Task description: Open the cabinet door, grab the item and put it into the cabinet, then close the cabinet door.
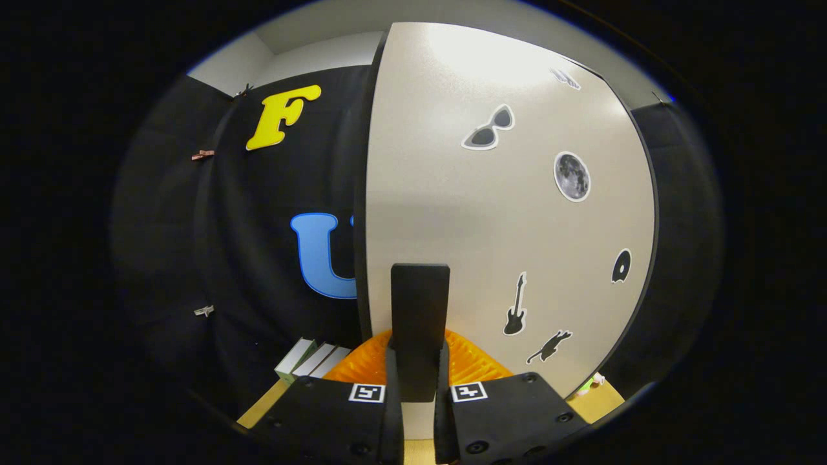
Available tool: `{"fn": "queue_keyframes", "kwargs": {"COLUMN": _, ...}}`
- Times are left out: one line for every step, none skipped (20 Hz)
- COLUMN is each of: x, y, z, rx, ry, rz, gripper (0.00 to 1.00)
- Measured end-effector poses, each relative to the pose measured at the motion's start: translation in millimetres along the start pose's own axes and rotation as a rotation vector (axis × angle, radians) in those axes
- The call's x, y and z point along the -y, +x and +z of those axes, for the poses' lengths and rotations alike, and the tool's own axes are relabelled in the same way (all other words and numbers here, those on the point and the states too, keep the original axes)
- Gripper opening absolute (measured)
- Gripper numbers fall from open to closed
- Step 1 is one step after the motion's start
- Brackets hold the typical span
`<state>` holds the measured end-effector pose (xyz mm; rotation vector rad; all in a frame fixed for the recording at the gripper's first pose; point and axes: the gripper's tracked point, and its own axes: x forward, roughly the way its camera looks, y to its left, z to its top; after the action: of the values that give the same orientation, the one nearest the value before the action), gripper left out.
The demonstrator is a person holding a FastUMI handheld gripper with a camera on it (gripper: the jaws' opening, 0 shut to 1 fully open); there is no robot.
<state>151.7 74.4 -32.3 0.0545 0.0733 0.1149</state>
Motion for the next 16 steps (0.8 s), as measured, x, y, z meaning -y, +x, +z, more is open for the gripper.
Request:
{"fn": "queue_keyframes", "kwargs": {"x": 2, "y": -13, "z": 0, "rx": 0.001, "ry": 0.011, "rz": 0.011, "gripper": 0.22}}
{"fn": "queue_keyframes", "kwargs": {"x": 8, "y": -26, "z": -1, "rx": -0.001, "ry": 0.014, "rz": 0.020, "gripper": 0.22}}
{"fn": "queue_keyframes", "kwargs": {"x": 12, "y": -39, "z": -3, "rx": -0.003, "ry": 0.013, "rz": 0.027, "gripper": 0.22}}
{"fn": "queue_keyframes", "kwargs": {"x": 16, "y": -50, "z": -3, "rx": -0.002, "ry": 0.012, "rz": 0.034, "gripper": 0.22}}
{"fn": "queue_keyframes", "kwargs": {"x": 20, "y": -63, "z": -3, "rx": -0.004, "ry": 0.013, "rz": 0.043, "gripper": 0.22}}
{"fn": "queue_keyframes", "kwargs": {"x": 25, "y": -76, "z": -3, "rx": -0.008, "ry": 0.015, "rz": 0.054, "gripper": 0.22}}
{"fn": "queue_keyframes", "kwargs": {"x": 30, "y": -89, "z": -4, "rx": -0.011, "ry": 0.020, "rz": 0.065, "gripper": 0.22}}
{"fn": "queue_keyframes", "kwargs": {"x": 36, "y": -101, "z": -3, "rx": -0.012, "ry": 0.027, "rz": 0.072, "gripper": 0.22}}
{"fn": "queue_keyframes", "kwargs": {"x": 42, "y": -113, "z": -3, "rx": -0.014, "ry": 0.032, "rz": 0.079, "gripper": 0.22}}
{"fn": "queue_keyframes", "kwargs": {"x": 49, "y": -124, "z": -4, "rx": -0.014, "ry": 0.033, "rz": 0.084, "gripper": 0.22}}
{"fn": "queue_keyframes", "kwargs": {"x": 57, "y": -136, "z": -4, "rx": -0.012, "ry": 0.036, "rz": 0.085, "gripper": 0.22}}
{"fn": "queue_keyframes", "kwargs": {"x": 65, "y": -147, "z": -4, "rx": -0.012, "ry": 0.042, "rz": 0.083, "gripper": 0.22}}
{"fn": "queue_keyframes", "kwargs": {"x": 73, "y": -158, "z": -4, "rx": -0.009, "ry": 0.055, "rz": 0.079, "gripper": 0.22}}
{"fn": "queue_keyframes", "kwargs": {"x": 81, "y": -168, "z": -4, "rx": -0.007, "ry": 0.065, "rz": 0.072, "gripper": 0.22}}
{"fn": "queue_keyframes", "kwargs": {"x": 89, "y": -178, "z": -4, "rx": -0.004, "ry": 0.071, "rz": 0.066, "gripper": 0.22}}
{"fn": "queue_keyframes", "kwargs": {"x": 98, "y": -187, "z": -4, "rx": -0.003, "ry": 0.072, "rz": 0.060, "gripper": 0.22}}
